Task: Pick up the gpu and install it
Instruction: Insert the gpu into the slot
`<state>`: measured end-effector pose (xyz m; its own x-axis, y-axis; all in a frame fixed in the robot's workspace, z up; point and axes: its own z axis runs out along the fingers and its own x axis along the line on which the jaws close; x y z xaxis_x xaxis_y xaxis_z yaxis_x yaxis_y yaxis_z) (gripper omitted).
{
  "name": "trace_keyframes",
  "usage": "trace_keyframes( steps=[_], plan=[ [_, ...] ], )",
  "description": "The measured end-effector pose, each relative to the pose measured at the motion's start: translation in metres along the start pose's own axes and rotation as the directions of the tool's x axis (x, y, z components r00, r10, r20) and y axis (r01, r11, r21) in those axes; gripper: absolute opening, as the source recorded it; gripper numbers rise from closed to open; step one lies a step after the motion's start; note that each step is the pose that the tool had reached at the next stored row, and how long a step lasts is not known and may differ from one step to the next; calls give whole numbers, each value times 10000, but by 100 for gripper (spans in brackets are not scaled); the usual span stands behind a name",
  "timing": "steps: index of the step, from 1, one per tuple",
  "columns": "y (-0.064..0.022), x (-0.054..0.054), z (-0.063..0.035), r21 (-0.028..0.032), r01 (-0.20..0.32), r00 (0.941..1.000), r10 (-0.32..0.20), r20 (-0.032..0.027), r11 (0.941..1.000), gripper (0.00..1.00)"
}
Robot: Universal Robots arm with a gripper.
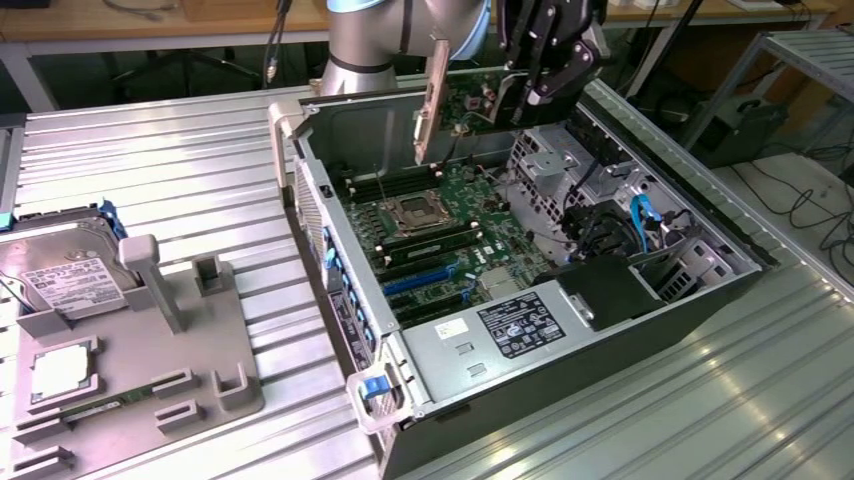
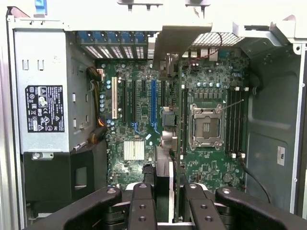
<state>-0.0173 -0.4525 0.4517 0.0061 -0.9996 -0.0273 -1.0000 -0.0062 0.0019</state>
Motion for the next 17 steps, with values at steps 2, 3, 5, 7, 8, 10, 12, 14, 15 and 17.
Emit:
trace_keyframes(
  steps=[2, 3, 5, 7, 8, 10, 12, 14, 15, 17],
  plan=[
    [0, 1, 4, -1, 20, 10000, -20, 8, 10000, 28],
    [0, 2, 6, 0, 26, 10000, -26, 16, 10000, 28],
    [0, 2, 10, -1, 40, 10000, -40, 18, 10000, 28],
    [0, 3, 15, -1, 52, 10000, -52, 17, 10000, 28],
    [0, 3, 17, -1, 58, 10000, -58, 18, 10000, 28],
    [0, 3, 21, -1, 66, 10000, -66, 20, 10000, 28],
    [0, 3, 22, -1, 68, 10000, -68, 23, 10000, 28],
    [0, 3, 23, -2, 68, 10000, -68, 23, 10000, 28],
    [0, 3, 23, -2, 68, 10000, -68, 23, 10000, 28],
    [0, 3, 23, -1, 68, 10000, -68, 23, 10000, 28]
  ],
)
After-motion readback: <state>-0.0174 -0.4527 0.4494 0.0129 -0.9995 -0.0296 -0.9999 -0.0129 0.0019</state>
